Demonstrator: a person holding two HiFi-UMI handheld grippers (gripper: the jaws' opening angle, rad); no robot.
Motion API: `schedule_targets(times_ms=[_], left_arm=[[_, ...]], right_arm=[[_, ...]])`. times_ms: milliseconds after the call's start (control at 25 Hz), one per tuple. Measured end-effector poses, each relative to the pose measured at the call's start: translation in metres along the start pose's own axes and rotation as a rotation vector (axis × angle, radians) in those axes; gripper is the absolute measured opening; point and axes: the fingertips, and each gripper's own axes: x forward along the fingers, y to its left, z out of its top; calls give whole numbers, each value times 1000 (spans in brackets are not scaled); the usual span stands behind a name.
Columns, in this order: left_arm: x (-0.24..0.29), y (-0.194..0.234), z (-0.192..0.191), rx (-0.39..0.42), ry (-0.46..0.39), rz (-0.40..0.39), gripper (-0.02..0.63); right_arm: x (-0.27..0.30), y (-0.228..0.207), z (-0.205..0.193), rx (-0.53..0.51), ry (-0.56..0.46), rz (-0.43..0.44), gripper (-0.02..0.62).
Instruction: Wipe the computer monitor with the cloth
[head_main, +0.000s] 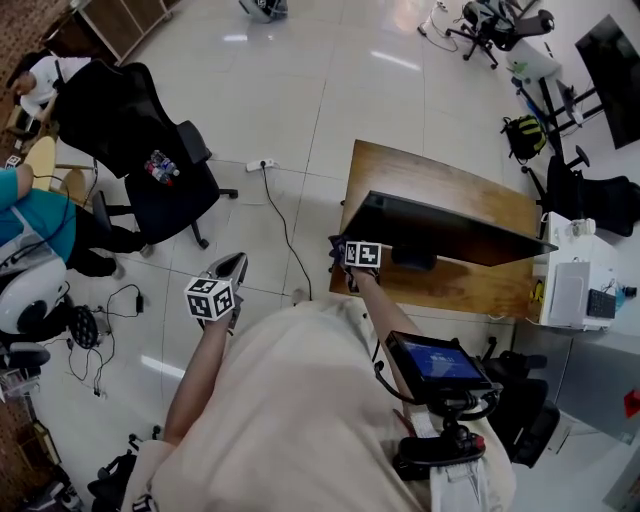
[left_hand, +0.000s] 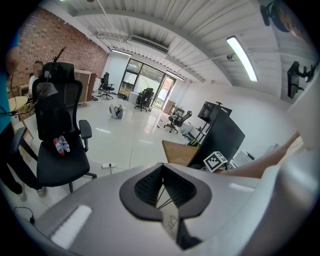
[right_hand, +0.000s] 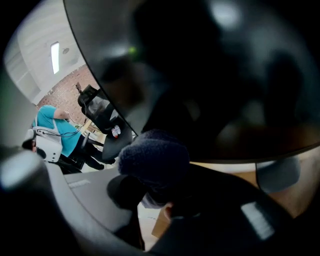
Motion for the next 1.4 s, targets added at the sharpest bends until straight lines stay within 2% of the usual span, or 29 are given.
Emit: schedule_targets(times_ms=[280, 680, 1040, 1400], left_arm=[[0, -2, -6, -13, -12, -6, -15], [15, -26, -7, 9, -11, -56, -14], [21, -42, -11, 16, -6, -87, -14], [21, -54, -20, 12, -1, -104, -15]], right_arm=[[-4, 12, 4, 28, -9, 34, 110], [-52, 43, 48, 34, -148, 148, 110], [-100, 70, 88, 109, -223, 242, 110], [-134, 85, 112, 198, -263, 293, 110]])
